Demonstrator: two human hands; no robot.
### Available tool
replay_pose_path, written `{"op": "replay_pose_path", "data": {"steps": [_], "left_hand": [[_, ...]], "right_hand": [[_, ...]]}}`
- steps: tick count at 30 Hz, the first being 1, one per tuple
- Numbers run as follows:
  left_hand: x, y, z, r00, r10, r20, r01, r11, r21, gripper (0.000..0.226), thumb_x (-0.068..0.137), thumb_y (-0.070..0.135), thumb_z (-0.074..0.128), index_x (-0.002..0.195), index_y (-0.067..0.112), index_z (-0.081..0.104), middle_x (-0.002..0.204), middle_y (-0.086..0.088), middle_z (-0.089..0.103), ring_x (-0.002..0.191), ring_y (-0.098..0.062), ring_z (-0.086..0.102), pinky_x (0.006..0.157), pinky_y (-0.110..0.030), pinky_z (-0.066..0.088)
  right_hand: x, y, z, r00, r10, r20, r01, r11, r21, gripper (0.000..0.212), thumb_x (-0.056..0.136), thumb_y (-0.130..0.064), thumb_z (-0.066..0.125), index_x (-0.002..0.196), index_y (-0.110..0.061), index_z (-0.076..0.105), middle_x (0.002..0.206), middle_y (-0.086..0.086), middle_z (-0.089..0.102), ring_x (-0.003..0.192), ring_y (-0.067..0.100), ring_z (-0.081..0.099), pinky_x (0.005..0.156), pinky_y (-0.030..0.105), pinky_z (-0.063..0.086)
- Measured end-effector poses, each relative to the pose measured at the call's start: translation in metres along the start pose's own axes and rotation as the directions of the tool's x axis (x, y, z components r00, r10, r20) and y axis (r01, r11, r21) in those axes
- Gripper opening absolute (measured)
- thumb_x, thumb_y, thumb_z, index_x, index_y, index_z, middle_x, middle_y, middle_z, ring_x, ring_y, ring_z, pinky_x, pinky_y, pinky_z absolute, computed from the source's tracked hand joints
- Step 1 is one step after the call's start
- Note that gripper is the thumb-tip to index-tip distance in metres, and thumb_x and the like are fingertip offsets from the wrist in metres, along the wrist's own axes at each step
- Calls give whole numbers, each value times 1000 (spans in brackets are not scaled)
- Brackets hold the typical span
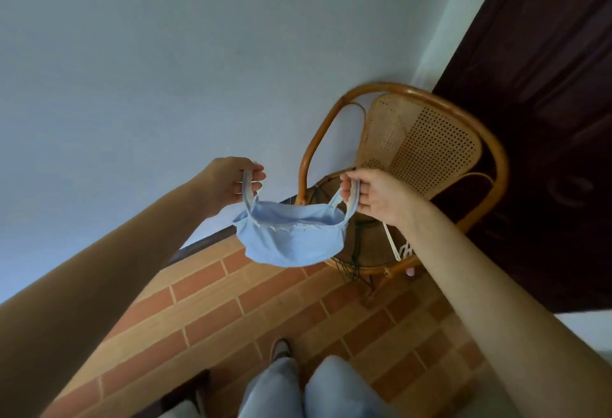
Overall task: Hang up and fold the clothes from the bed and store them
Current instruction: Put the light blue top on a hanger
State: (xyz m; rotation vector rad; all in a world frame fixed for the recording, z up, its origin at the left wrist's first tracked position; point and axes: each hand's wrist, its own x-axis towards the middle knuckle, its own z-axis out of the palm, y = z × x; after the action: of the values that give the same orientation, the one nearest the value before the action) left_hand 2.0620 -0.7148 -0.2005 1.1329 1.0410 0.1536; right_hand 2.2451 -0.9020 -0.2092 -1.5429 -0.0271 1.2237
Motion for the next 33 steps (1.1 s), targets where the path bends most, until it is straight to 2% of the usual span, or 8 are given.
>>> {"op": "replay_pose_path", "data": {"steps": [4,6,10,18,24,29,31,33], "left_hand": [[40,-28,-2,996,-91,8,90,995,53,19,96,11,50,84,9,65,59,5,69,53,-9,65,60,-22,52],[60,-42,0,992,-129,8,128,989,78,18,95,12,51,83,10,64,57,6,68,50,-7,64,62,-22,50],[99,-72,9,982,-188,-18,189,978,91,16,95,9,52,84,7,63,54,5,67,46,-6,63,48,-15,51],[171,-140,43,949,-309,-63,315,915,252,24,94,7,55,71,5,62,47,2,61,52,-14,57,50,-22,48],[235,-184,69,945,-318,-79,326,891,315,16,95,2,54,85,-5,63,43,1,62,36,-7,57,40,-16,48],[277,-212,87,947,-317,-56,316,879,356,21,98,2,50,111,-12,60,96,-18,65,69,-20,63,58,-20,54],[290,-222,91,945,-322,-55,321,880,350,28,100,0,44,120,-16,55,102,-18,60,74,-23,60,57,-18,52],[304,-233,93,947,-313,-72,318,881,351,22,99,0,46,112,-13,59,95,-18,61,60,-18,63,47,-15,51]], "right_hand": [[33,30,10,995,94,-18,-93,995,42,20,100,-15,51,86,-9,63,81,4,64,83,16,63,91,32,49],[51,46,11,990,138,-22,-137,990,45,20,101,-16,50,86,-11,63,81,3,64,82,15,63,85,29,50],[90,84,5,972,222,-76,-217,974,62,19,101,-16,50,87,-11,62,80,3,65,80,14,65,74,25,51],[167,177,-21,913,346,-216,-368,927,-70,15,99,-16,52,98,-5,64,86,5,68,80,14,64,95,35,48],[227,217,-50,872,361,-331,-424,895,-139,23,99,-12,55,116,1,63,116,17,69,108,26,66,87,27,48],[278,255,-85,866,354,-353,-404,912,-76,23,99,-11,54,115,2,63,118,18,67,103,25,66,62,19,49],[296,267,-96,856,365,-367,-413,909,-59,23,99,-10,54,116,2,62,116,18,67,99,24,65,64,21,50],[312,277,-106,856,364,-366,-412,909,-58,26,99,-10,52,120,2,61,118,18,66,106,27,65,77,26,52]]}}
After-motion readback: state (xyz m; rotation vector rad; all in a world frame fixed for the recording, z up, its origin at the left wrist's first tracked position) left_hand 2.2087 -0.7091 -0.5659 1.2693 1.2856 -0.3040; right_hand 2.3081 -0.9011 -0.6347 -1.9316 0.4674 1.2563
